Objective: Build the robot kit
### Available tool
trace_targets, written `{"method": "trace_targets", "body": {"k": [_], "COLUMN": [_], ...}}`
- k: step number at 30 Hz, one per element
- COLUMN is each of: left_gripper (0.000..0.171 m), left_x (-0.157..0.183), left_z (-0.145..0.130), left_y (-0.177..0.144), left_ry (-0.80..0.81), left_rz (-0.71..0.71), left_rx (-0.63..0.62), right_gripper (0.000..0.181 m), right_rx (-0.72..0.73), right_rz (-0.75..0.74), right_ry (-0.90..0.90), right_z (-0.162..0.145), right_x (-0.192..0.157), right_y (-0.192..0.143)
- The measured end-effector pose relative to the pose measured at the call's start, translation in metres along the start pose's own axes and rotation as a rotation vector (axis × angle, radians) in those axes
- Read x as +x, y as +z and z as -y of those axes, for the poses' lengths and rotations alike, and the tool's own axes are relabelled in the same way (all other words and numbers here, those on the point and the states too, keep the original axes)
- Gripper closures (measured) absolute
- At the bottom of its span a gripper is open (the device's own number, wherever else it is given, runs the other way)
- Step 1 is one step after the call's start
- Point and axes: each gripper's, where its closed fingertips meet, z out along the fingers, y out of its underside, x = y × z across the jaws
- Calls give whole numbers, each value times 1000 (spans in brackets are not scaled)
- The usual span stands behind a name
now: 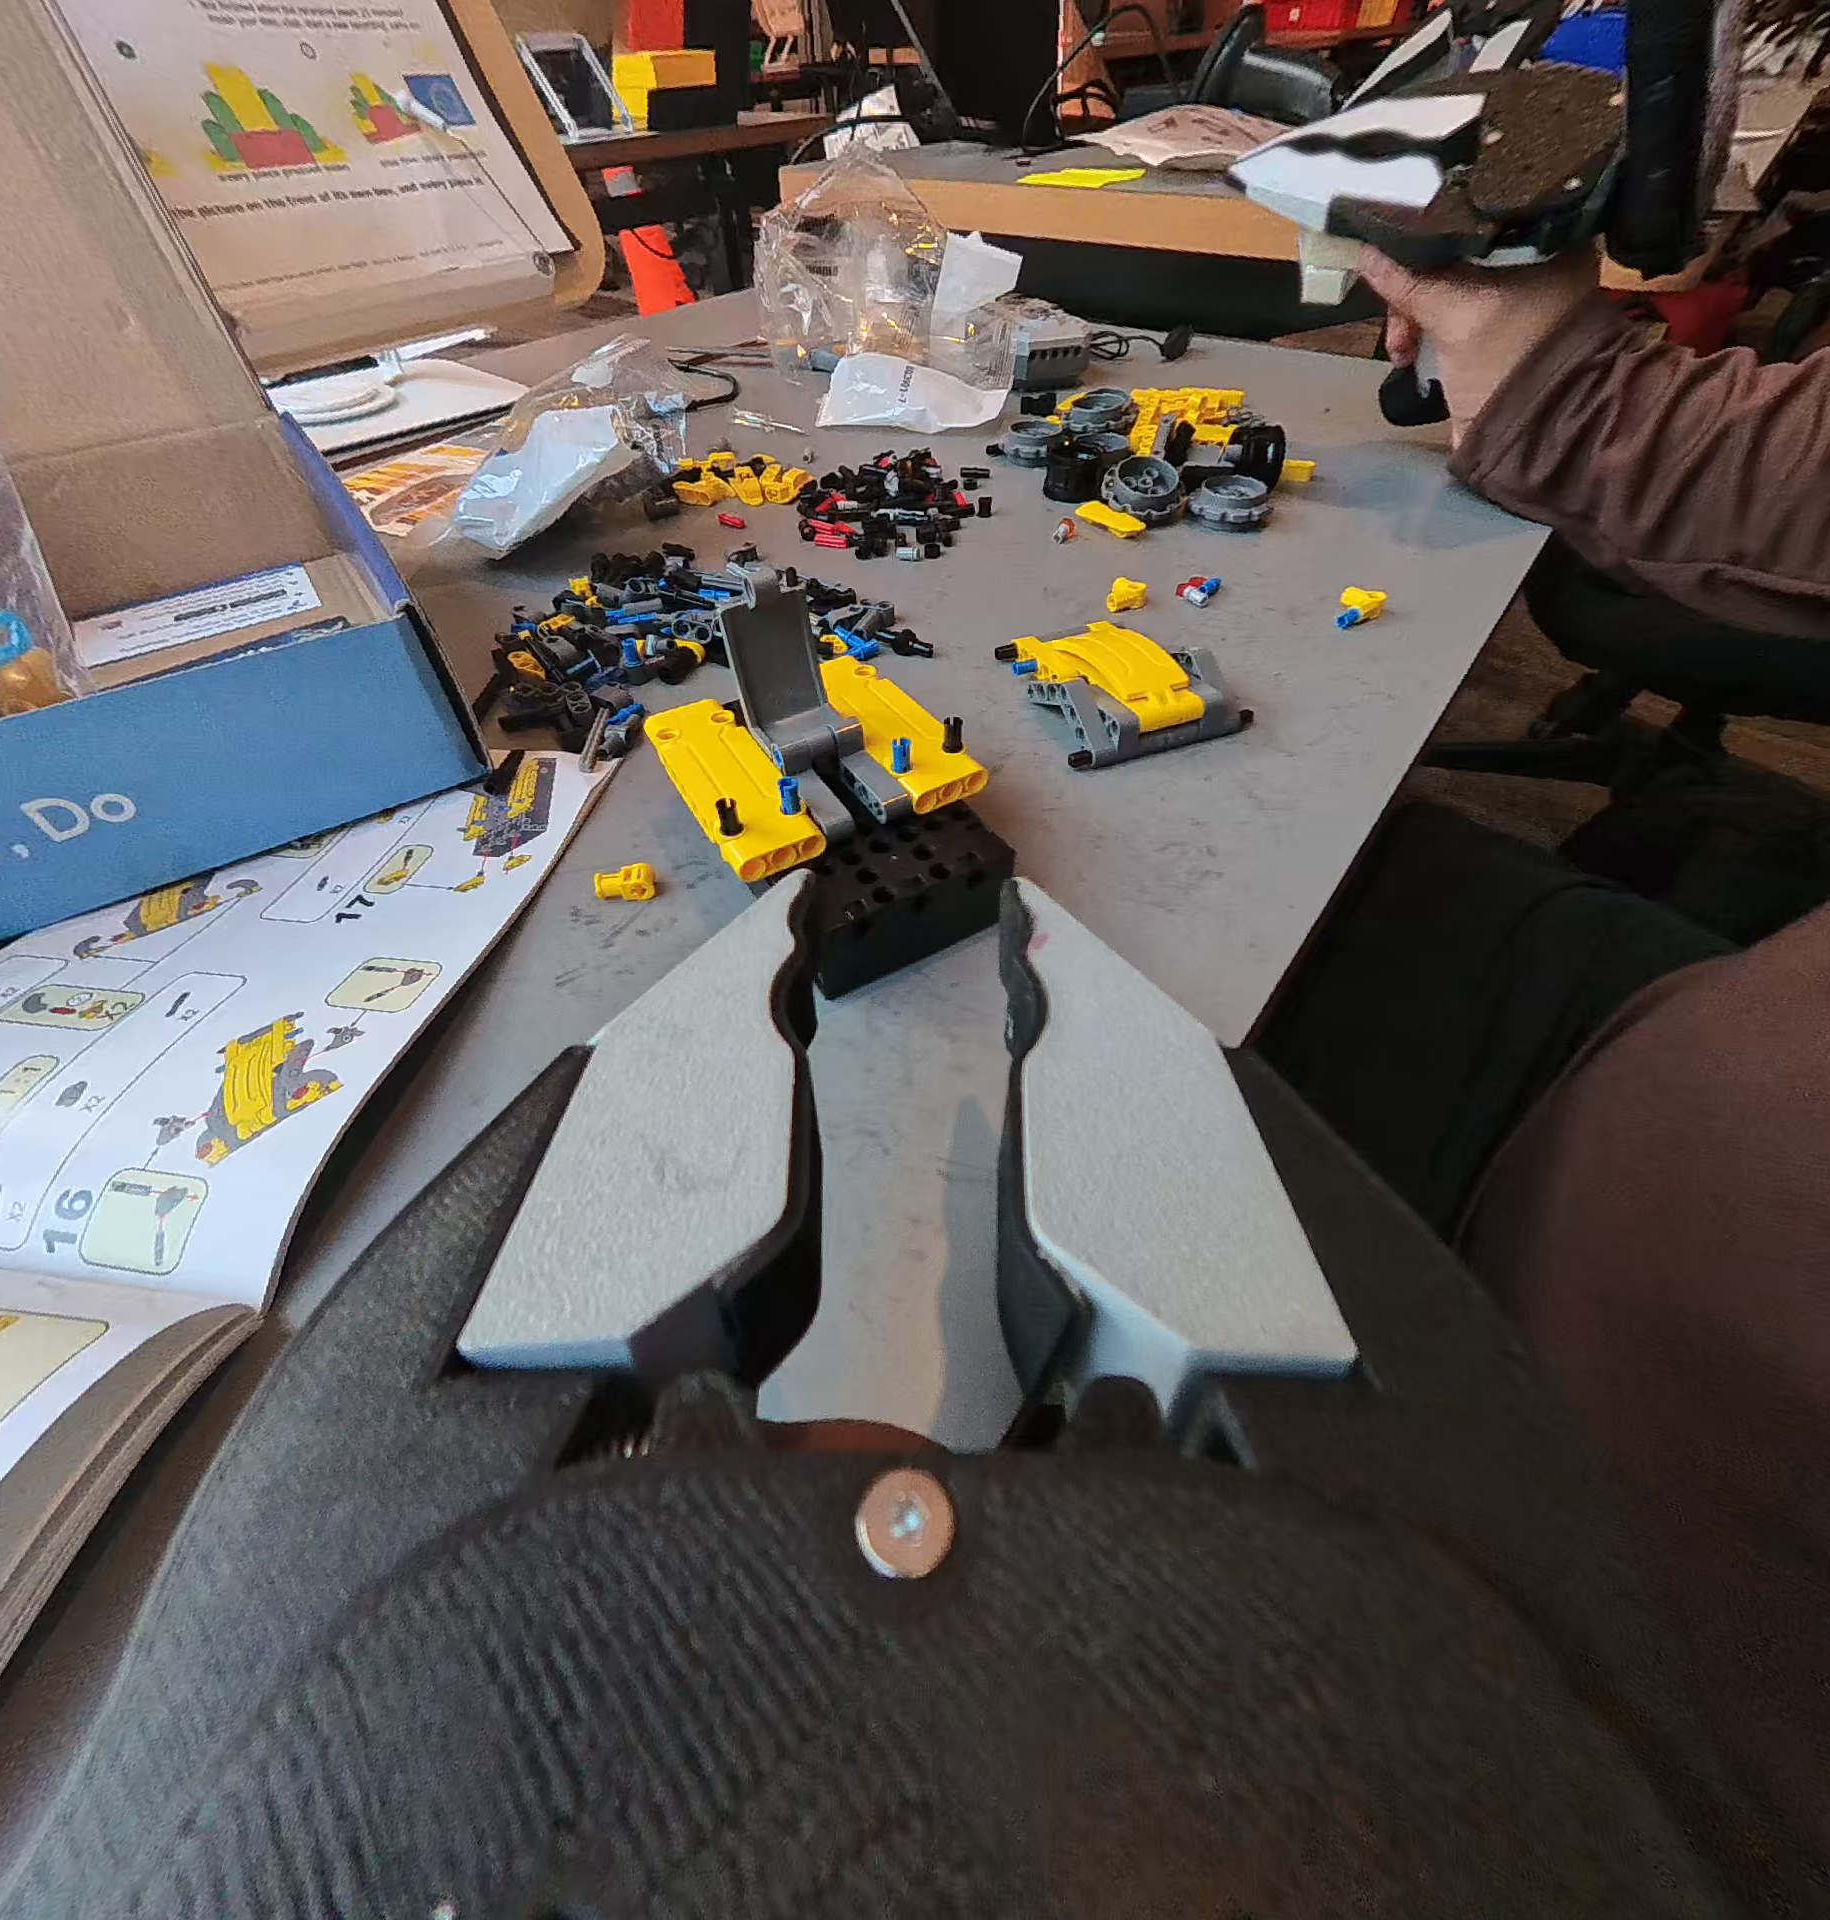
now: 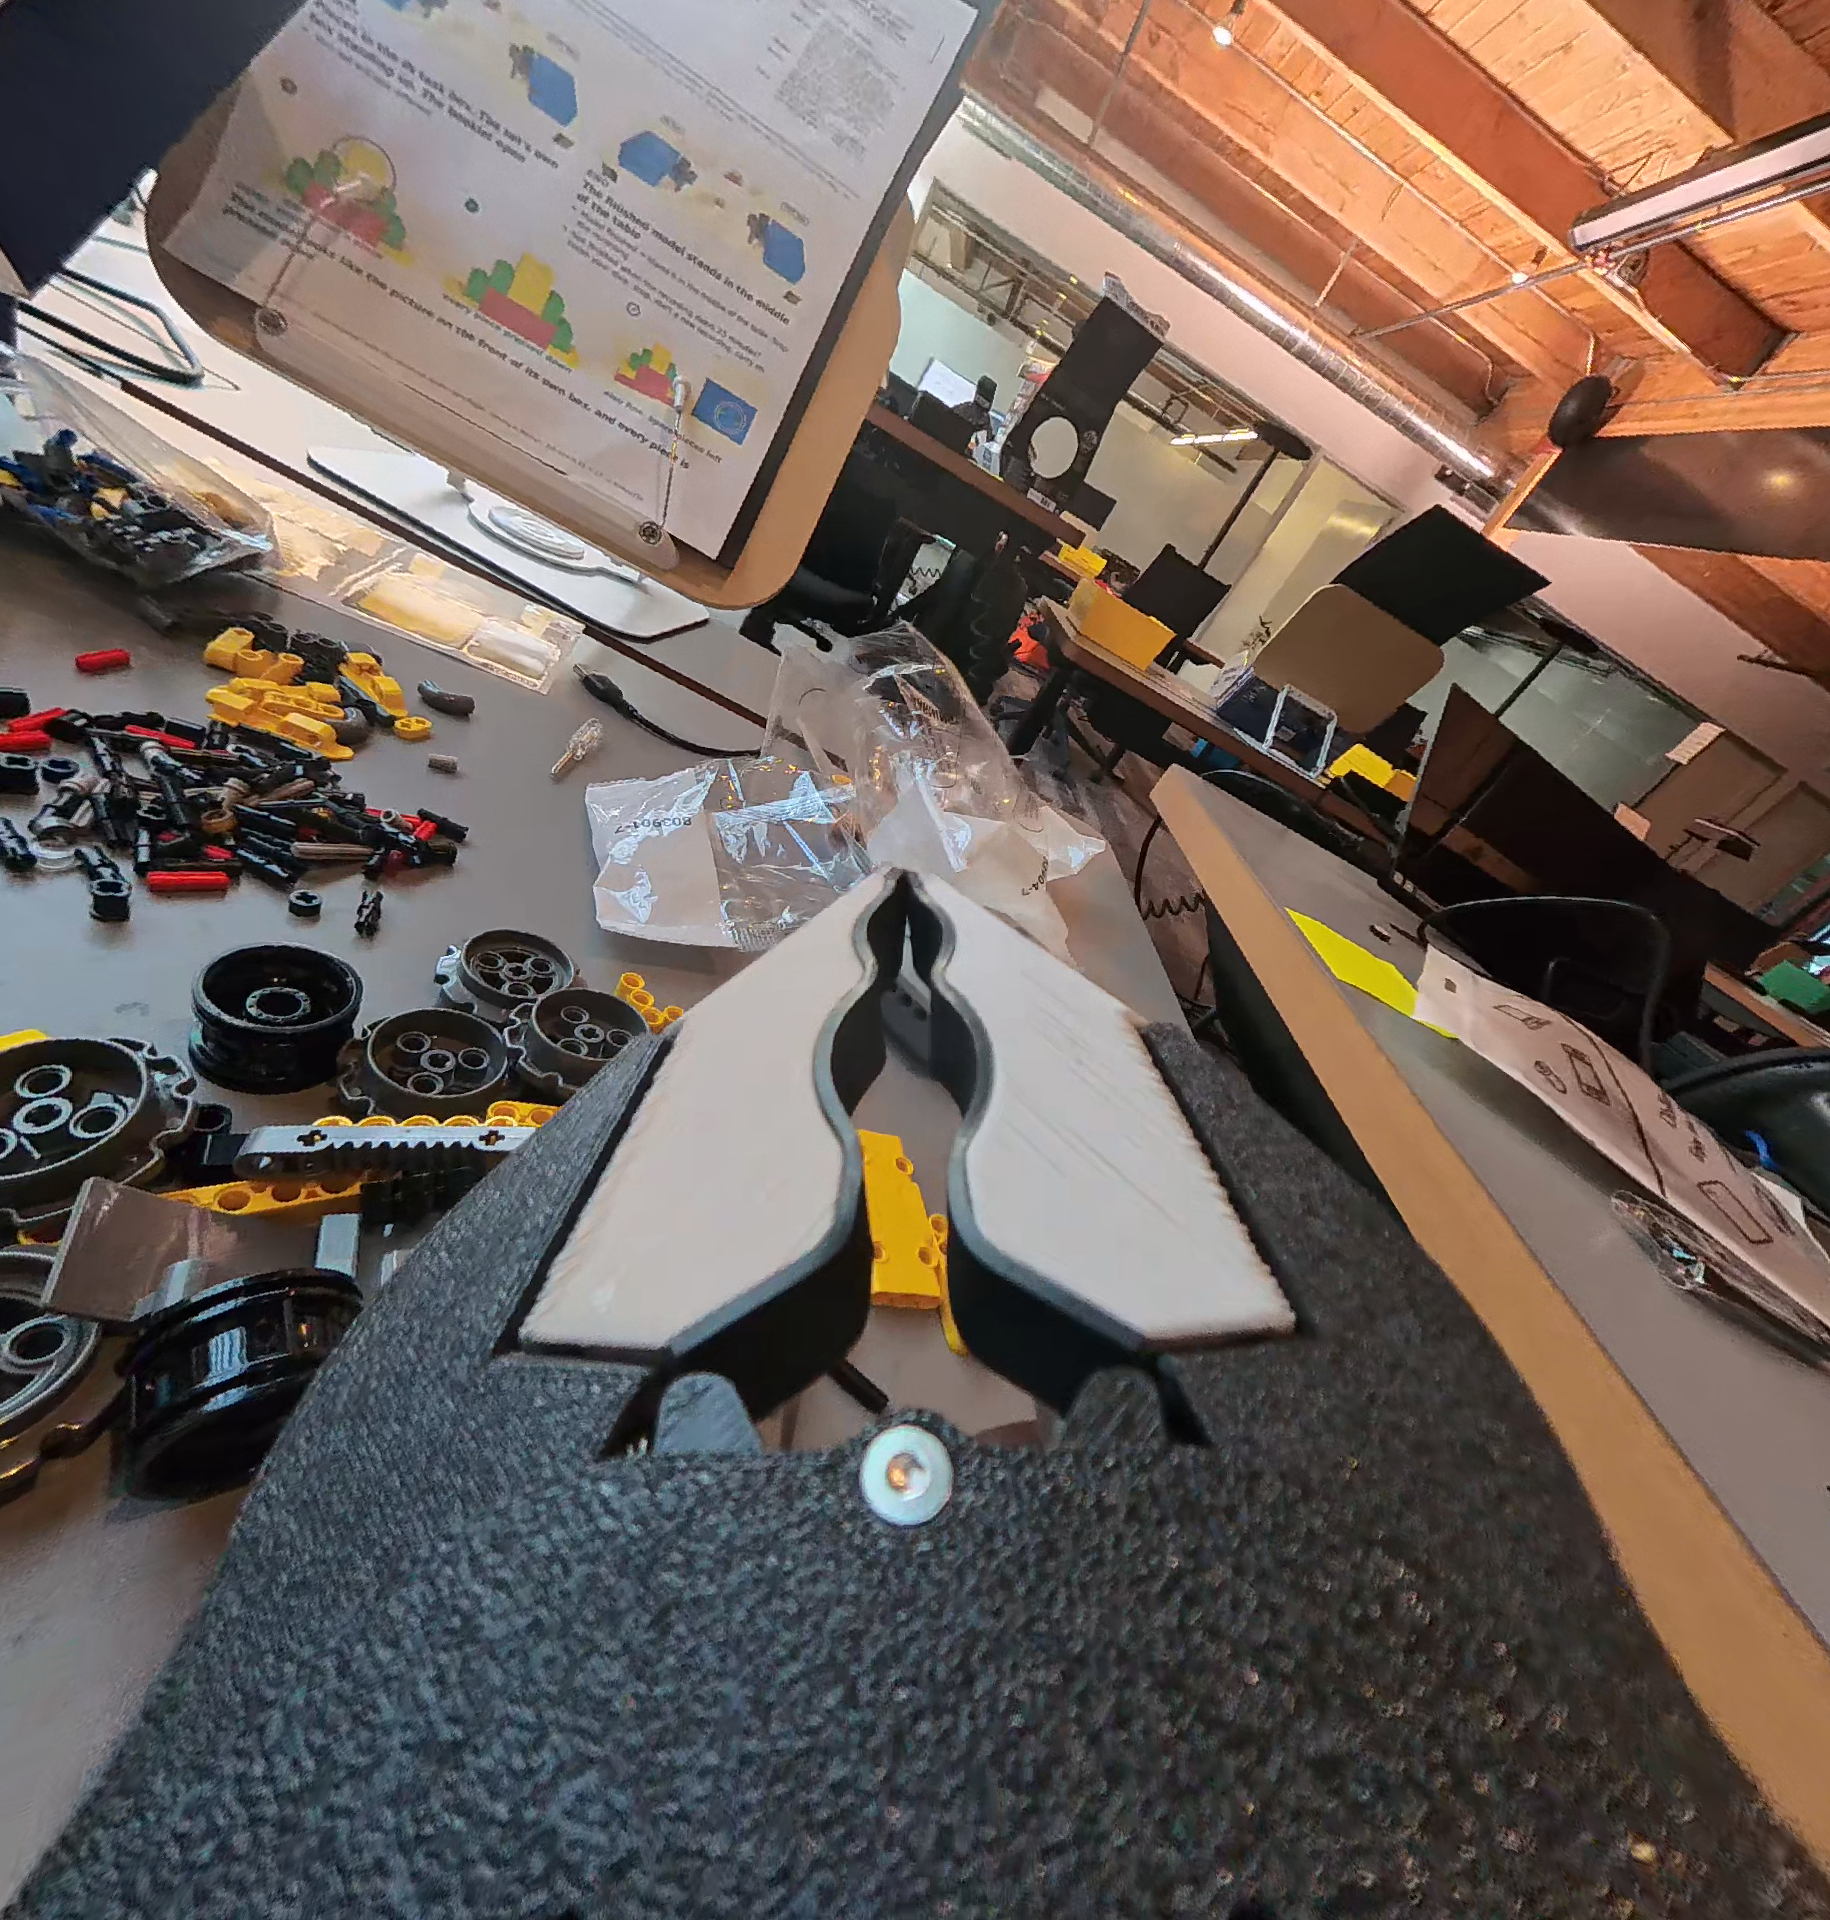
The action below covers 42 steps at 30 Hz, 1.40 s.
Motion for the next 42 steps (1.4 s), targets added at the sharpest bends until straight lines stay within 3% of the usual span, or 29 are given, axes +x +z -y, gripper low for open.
{"method": "trace_targets", "body": {"k": [4,8,19,23,34,42], "left_gripper": [141,140,142,143,144,145], "left_x": [-1,-1,2,2,1,3], "left_z": [0,-1,-4,-4,-6,-4], "left_y": [0,1,3,3,4,3], "left_ry": [3,3,-11,1,26,34], "left_rz": [12,10,-29,-15,6,-2], "left_rx": [-1,-8,-33,-37,-42,-24], "right_gripper": [181,179,170,153,146,162], "right_rx": [20,-2,-118,-197,-319,-330], "right_rz": [18,138,825,1009,1159,1205], "right_ry": [35,75,181,136,6,24], "right_z": [4,6,23,19,-11,-8], "right_x": [0,-24,-125,-165,-217,-226], "right_y": [-6,-24,-126,-146,-156,-158]}}
